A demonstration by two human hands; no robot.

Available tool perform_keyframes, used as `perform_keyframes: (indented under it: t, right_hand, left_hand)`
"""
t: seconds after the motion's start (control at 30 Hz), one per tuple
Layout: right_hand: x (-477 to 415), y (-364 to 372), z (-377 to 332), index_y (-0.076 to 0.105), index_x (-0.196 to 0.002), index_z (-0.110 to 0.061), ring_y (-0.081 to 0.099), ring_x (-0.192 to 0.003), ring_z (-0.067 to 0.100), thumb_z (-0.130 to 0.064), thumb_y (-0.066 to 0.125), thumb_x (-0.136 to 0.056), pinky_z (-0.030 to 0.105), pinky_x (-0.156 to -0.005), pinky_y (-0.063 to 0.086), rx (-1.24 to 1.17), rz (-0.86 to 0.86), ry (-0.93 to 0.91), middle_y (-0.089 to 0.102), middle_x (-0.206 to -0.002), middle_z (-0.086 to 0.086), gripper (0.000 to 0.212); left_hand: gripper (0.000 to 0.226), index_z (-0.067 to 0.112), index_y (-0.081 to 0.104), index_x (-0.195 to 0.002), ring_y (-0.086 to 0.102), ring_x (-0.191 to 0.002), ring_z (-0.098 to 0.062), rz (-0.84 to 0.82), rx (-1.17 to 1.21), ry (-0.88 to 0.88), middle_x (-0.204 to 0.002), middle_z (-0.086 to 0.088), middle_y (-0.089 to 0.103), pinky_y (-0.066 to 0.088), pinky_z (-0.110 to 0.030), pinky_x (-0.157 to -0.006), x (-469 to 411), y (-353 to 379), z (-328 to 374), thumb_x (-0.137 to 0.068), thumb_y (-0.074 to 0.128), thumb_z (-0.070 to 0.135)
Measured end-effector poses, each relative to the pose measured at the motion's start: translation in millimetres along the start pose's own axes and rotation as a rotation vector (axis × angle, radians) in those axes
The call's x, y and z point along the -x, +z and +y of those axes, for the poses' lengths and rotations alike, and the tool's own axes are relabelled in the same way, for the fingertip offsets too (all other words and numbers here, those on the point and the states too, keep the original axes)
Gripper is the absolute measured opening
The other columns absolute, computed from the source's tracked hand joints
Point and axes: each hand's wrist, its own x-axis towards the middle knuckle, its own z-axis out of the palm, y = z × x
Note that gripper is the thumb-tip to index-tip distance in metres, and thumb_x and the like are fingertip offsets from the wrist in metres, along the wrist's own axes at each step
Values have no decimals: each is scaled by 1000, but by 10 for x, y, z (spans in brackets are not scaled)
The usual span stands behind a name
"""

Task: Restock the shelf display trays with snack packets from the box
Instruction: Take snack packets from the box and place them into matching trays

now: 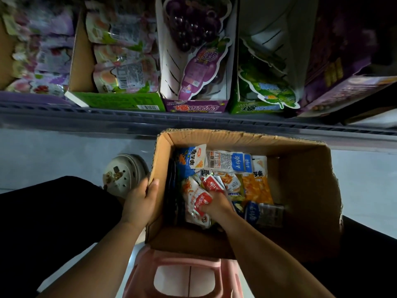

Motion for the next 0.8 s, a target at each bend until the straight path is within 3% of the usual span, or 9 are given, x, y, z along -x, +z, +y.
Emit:
perform_keyframes:
  t: [0.07, 0.2, 0.33, 0.4, 0.5, 0.6, 0.7, 0.8]
  right_hand:
    - [17, -155, 23, 48, -127, -8, 58, -108, 23, -14, 63, -84, 28, -89, 49, -30, 0, 10, 59, -121, 12, 46]
    - [183, -504, 19, 47, -127, -10, 59, -108, 21, -8, 68, -79, 28, -89, 49, -99, 47, 7, 59, -122, 10, 53]
    - [574, -838, -22, 53, -116, -9, 59, -101, 17, -8, 69, -78, 27, -85, 48, -122, 58, -88, 61, -114, 5, 42]
    - [814, -998, -60, 56, -113, -6, 60, -96, 17, -9, 69, -78, 26, -80, 49, -75, 53, -145, 63, -111, 7, 37]
    - [1208, -1229, -162, 61, -109, -2, 63, -91, 20, -5, 70, -77, 26, -79, 52, 0, 64, -267, 66, -111, 14, 34]
    - [1625, -1422, -299, 61, -111, -6, 64, -97, 21, -8, 71, -75, 34, -91, 51, 143, 71, -348, 66, -112, 10, 37]
    - [2045, -1557, -439, 62, -109, -7, 64, -91, 18, -12, 70, -77, 28, -87, 49, 291, 89, -441, 68, -108, 7, 33]
    - [2364, -1611, -550, 64, -90, -14, 61, -77, 10, -12, 70, -78, 23, -77, 49, 339, 74, -540, 69, -94, 1, 13]
  left_hand:
    - [39, -6, 51, -119, 53, -107, -37, -10, -11, -7, -111, -27, 58, 40, -37, -84, 18, 0, 22, -96, 38, 23]
    - [38, -5, 49, -117, 53, -105, -36, -44, -81, -43, -112, -27, 57, 37, -33, -79, 62, -19, 83, -97, 36, 24]
    - [48, 1, 36, -133, 44, -120, -34, -80, -86, -33, -134, -22, 44, 38, -41, -97, 125, -90, 159, -94, 43, 27]
    - [59, 7, 24, -142, 33, -131, -33, 2, -79, -12, -146, -17, 30, 31, -42, -104, 202, -167, 288, -92, 48, 26]
    - [63, 8, 25, -142, 29, -133, -32, 153, -129, 175, -147, -16, 28, 27, -41, -107, 362, -317, 599, -89, 54, 25]
    - [66, 14, 28, -142, 25, -136, -26, 180, -162, 513, -148, -8, 27, 21, -38, -111, 567, -515, 1029, -85, 59, 28]
    - [69, 25, 28, -141, 19, -136, -12, 2, -281, 803, -148, 7, 25, 12, -28, -111, 812, -766, 1511, -82, 60, 39]
    - [70, 30, 32, -139, 23, -134, -5, -228, -566, 951, -144, 14, 32, 10, -23, -110, 975, -942, 1861, -78, 61, 50]
